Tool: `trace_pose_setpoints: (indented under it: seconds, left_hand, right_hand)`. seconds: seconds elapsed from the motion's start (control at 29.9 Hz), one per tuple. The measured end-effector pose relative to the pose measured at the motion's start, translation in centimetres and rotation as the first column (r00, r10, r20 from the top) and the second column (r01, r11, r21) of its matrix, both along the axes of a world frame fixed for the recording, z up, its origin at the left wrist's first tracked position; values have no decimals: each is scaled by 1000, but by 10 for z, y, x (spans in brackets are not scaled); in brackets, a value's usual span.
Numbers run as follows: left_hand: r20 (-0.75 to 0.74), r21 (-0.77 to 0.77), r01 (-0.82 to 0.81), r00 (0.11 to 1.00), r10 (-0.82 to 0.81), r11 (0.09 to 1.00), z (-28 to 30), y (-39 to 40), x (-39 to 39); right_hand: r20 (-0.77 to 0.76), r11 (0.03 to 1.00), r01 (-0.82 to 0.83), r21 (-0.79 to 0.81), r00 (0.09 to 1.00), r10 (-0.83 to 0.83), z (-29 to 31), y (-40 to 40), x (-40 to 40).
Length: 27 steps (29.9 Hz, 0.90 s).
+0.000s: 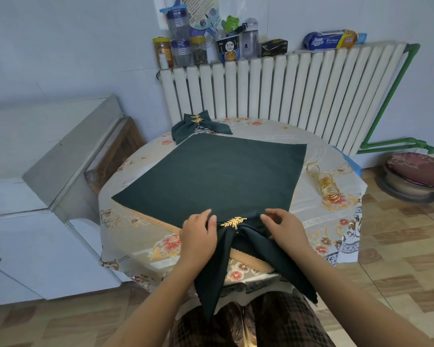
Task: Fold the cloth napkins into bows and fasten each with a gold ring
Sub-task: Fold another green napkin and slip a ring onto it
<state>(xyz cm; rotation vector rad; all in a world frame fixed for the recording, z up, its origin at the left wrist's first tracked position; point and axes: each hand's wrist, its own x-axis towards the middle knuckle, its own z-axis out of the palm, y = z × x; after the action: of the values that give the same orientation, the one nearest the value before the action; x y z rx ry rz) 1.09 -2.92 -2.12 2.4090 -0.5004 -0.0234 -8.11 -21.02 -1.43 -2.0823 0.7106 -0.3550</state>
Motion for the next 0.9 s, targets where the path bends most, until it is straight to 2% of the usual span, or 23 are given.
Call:
trace_pose_setpoints:
  seconds: [0.07,0.1,0.17,0.27,0.53,0.73,0.9]
  left_hand:
    - [-127,191,-51,989,76,980,8,4,10]
    - [-207,213,-36,975,81,976,12,5,12]
    - [-329,138,-21,942,66,990,18,6,15]
    - [-404,-70,-97,913,61,993,22,6,18]
    - [-228,-422,-204,967,114,884,61,-29,98]
    - [-187,-451,-209,973,137,867,72,-74,205]
    - [-151,-391,-111,987,55,914,70,-95,273]
  right_hand:
    - [-126,998,-50,28,991,53,6,-5,8]
    - [-165,998,-61,34,984,66,8,-5,11]
    - [-189,997,-52,58,980,62,10,-6,17]
    - [-144,991,-39,129,988,57,15,-8,24]
    - [121,976,59,210,989,-86,49,-33,117]
    - [168,974,102,202,976,-137,64,-65,233]
    - [182,980,10,198,982,-47,62,-86,299]
